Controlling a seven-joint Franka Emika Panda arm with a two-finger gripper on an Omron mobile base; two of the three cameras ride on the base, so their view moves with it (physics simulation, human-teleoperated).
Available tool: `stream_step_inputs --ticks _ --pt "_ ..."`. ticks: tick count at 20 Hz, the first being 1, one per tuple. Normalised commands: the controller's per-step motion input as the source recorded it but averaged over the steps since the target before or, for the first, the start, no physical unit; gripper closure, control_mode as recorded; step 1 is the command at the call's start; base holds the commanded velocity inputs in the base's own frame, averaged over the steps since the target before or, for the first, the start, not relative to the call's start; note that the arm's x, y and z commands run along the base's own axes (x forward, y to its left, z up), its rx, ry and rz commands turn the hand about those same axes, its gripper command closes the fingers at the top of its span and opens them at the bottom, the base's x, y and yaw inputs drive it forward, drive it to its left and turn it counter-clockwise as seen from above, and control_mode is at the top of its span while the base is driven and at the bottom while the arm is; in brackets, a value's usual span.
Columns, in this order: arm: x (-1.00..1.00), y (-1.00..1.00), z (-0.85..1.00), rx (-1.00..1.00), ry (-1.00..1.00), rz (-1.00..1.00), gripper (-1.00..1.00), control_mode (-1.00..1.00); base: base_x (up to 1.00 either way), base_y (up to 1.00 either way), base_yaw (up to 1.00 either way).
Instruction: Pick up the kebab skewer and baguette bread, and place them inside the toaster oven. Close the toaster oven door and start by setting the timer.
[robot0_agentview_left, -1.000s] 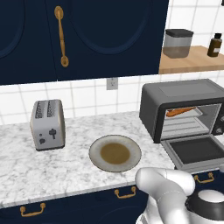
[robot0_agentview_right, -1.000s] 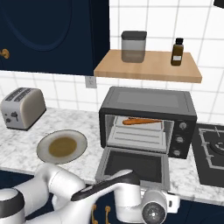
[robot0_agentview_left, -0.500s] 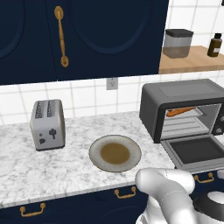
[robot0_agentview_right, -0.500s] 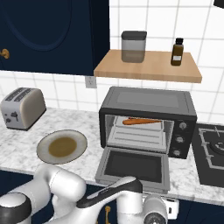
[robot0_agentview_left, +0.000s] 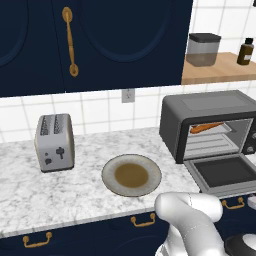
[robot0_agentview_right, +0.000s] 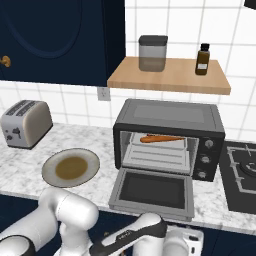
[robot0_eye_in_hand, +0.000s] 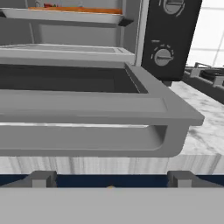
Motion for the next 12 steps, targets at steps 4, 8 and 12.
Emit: stream_step_inputs --ticks 4,8,12 --pt "0.0 0.0 -0.04 0.0 -0.01 0.01 -1.0 -1.0 0.0 0.0 0.0" --pt "0.0 0.0 0.0 0.0 -0.03 0.01 -1.0 -1.0 0.0 0.0 0.0" --pt "0.02 0.01 -0.04 0.0 -0.04 0.01 -1.0 -1.0 0.0 0.0 0.0"
